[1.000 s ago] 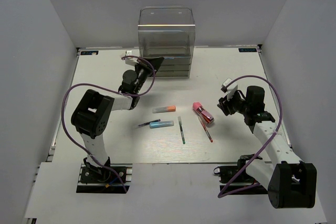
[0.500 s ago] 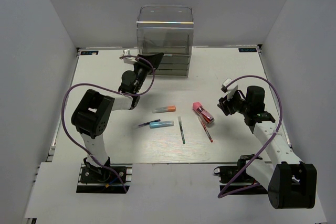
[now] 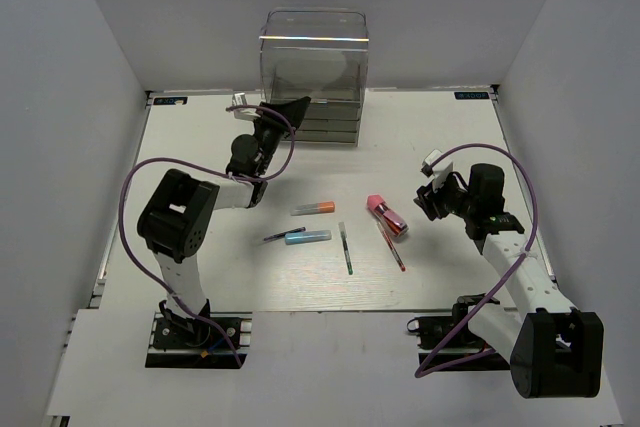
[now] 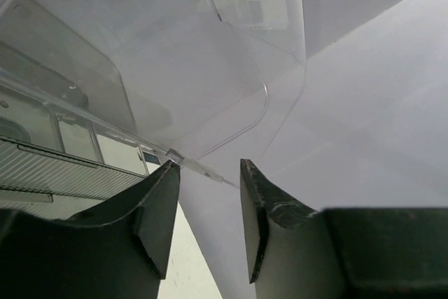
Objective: Sort the stationery into containers
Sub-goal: Open the drawer
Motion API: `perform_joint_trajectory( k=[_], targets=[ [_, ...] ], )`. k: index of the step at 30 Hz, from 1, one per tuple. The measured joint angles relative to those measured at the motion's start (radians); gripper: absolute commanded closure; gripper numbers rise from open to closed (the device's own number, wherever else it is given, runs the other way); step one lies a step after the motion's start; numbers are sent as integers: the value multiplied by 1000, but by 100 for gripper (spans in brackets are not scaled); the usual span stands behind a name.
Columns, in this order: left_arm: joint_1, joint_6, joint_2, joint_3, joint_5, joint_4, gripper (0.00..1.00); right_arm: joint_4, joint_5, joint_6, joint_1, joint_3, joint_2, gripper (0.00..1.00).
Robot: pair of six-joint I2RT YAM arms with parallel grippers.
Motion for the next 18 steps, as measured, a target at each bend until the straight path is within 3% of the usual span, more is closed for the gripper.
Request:
perform_joint_trajectory(
  k=[11, 18],
  targets=[
    [3, -6, 34, 6, -16, 13, 74, 0, 0, 0, 0, 0, 0, 46],
    [3, -9, 47, 18, -19, 14, 78, 0, 0, -1, 0, -1, 0, 46]
  ],
)
